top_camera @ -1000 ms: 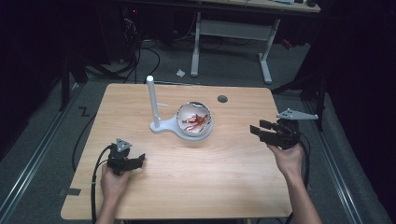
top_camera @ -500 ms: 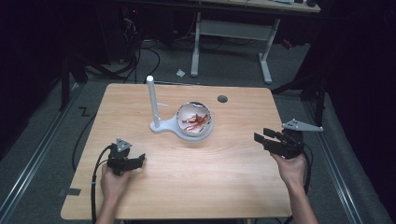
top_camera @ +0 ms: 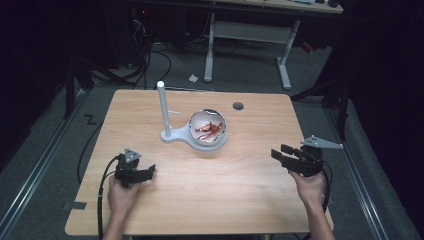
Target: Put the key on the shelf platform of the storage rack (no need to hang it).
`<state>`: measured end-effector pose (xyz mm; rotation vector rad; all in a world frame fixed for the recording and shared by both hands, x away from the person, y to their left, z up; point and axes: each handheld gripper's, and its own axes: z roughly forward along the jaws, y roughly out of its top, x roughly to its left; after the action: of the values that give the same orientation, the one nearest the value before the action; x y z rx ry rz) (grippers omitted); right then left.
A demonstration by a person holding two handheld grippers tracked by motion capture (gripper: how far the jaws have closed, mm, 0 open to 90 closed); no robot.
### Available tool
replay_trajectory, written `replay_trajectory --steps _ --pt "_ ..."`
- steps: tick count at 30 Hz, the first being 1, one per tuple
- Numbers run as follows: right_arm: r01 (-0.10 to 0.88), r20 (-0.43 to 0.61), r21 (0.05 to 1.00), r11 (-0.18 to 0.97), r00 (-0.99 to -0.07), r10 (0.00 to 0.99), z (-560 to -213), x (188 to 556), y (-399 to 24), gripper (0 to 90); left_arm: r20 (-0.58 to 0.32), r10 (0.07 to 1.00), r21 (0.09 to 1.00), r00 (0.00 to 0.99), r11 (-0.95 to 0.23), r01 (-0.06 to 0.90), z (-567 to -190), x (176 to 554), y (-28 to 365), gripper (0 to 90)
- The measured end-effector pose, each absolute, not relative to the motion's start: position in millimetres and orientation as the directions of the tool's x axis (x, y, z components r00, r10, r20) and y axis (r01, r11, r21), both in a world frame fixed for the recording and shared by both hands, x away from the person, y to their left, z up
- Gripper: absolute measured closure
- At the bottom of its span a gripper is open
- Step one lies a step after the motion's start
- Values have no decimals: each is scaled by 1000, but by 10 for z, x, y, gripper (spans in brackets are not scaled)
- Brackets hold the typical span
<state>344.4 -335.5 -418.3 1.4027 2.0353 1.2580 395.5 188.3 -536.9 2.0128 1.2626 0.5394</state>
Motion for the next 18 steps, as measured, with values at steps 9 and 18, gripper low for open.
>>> replay_trajectory --steps 9,18 --pt "574 204 814 93 -431 879 -4350 3419 -3364 485 -13 898 737 441 -289 611 -5369 3954 1883 231" --pt "587 228 806 76 -425 876 -4516 3399 -3336 483 -13 898 737 441 -289 611 -5368 3954 1883 231"
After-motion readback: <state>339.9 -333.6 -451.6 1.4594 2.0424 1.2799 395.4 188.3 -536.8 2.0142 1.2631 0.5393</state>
